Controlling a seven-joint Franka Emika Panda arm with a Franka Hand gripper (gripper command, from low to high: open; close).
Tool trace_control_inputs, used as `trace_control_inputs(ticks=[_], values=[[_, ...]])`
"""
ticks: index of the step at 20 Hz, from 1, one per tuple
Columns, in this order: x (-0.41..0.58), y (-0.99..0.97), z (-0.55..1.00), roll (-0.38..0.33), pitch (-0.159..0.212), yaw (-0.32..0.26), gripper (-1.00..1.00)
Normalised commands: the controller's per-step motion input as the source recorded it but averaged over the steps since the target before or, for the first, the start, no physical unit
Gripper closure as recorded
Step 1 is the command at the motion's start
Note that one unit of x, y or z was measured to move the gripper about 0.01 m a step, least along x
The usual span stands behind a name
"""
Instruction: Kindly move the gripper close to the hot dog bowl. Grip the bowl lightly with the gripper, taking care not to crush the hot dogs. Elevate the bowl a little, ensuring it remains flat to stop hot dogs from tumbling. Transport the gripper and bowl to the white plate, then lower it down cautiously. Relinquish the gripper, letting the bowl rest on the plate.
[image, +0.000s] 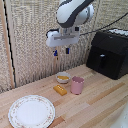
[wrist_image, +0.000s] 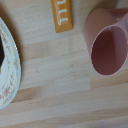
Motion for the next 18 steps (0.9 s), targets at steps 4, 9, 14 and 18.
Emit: trace_control_inputs(ticks=[4,9,14,18], values=[[0.546,-0.82,-0.09,0.095,0.024,0.0,-1.0],[0.469,-0.71,-0.09,0.091,0.046,0.0,-1.0],[0.306,-0.57,-0.14,0.059,0.073,0.001,-1.0],[0.326,-0.47,-0.25,0.039,0.118,0.0,-1.0]])
